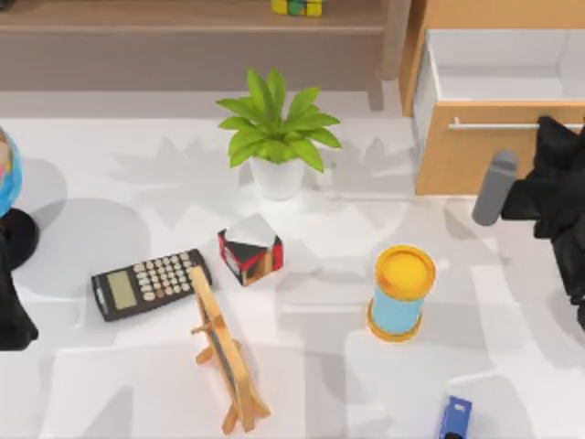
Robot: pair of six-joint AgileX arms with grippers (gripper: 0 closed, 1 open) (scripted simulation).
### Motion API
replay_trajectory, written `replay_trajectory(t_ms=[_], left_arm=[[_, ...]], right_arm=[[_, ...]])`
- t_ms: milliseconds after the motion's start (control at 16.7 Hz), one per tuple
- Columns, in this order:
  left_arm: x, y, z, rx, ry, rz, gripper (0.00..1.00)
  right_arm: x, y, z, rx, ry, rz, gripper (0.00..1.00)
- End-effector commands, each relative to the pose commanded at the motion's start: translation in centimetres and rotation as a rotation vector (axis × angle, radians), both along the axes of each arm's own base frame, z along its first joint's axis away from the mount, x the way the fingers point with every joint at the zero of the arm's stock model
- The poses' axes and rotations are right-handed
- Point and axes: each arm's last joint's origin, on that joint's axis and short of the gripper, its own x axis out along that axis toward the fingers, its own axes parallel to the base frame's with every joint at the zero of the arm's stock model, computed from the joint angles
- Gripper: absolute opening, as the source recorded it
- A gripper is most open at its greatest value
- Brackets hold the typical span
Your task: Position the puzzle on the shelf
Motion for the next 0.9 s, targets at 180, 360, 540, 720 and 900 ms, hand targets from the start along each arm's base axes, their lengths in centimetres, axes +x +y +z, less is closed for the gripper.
replay_trajectory(t_ms=[180,360,540,720,900], left_arm=[[0.0,0.0,0.0,0.0,0.0,0.0,1.0],[0.0,0.0,0.0,0.0,0.0,0.0,1.0],[0.0,0.0,0.0,0.0,0.0,0.0,1.0],[0.0,0.0,0.0,0.0,0.0,0.0,1.0],[0.0,0.0,0.0,0.0,0.0,0.0,1.0]], right_arm=[[0.6,-0.1,0.1,0.0,-0.001,-0.003,0.0],[0.5,0.1,0.0,0.001,0.001,0.002,0.0],[1.9,0.2,0.0,0.001,-0.001,0.002,0.0],[3.3,0.2,0.0,0.001,-0.001,0.002,0.0],[4.6,0.1,0.0,0.001,0.001,0.002,0.0]])
